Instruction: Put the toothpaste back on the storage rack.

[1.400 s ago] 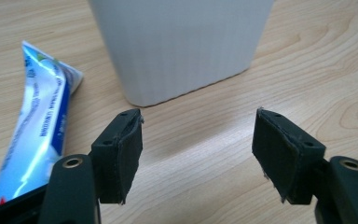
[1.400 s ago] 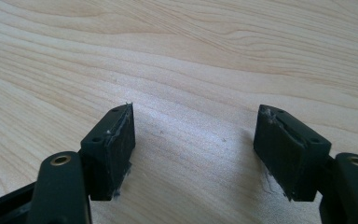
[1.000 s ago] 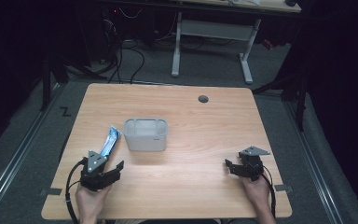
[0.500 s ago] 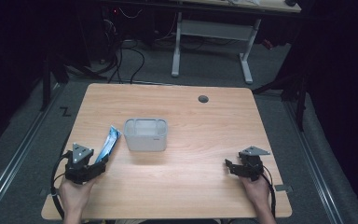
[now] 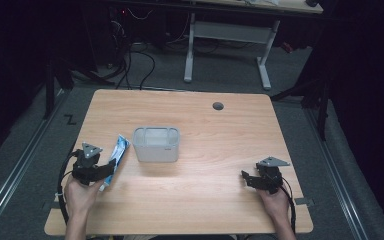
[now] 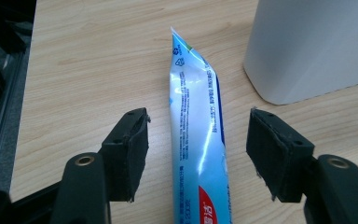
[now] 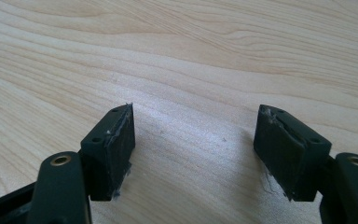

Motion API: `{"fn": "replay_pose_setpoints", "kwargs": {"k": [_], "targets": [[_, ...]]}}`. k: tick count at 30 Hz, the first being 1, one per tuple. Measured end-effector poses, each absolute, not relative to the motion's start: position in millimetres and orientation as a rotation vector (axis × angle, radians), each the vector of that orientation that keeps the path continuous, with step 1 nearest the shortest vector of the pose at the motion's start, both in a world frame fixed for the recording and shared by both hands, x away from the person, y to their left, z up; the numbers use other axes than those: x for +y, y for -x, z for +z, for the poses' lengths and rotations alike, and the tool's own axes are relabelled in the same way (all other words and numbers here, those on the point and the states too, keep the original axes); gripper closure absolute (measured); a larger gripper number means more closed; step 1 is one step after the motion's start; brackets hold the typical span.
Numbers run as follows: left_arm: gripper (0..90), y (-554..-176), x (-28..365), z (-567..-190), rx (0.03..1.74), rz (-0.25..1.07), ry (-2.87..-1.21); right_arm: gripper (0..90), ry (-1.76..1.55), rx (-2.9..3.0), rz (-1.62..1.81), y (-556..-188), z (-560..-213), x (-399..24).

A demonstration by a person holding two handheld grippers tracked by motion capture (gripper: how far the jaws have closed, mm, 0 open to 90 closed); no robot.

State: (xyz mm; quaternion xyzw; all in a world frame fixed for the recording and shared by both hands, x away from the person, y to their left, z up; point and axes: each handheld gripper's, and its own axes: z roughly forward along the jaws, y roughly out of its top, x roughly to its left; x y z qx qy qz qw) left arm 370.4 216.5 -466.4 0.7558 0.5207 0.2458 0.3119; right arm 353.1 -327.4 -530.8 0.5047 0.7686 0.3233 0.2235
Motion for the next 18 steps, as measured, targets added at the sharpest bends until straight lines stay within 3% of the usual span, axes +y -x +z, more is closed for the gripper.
{"fn": "replay_pose_setpoints", "kwargs": {"k": [18], "targets": [[34.1, -406, 202, -475, 1.385, 0.566, -2.099, 29.2, -1.393, 2.123, 0.890, -353, -531, -327]]}}
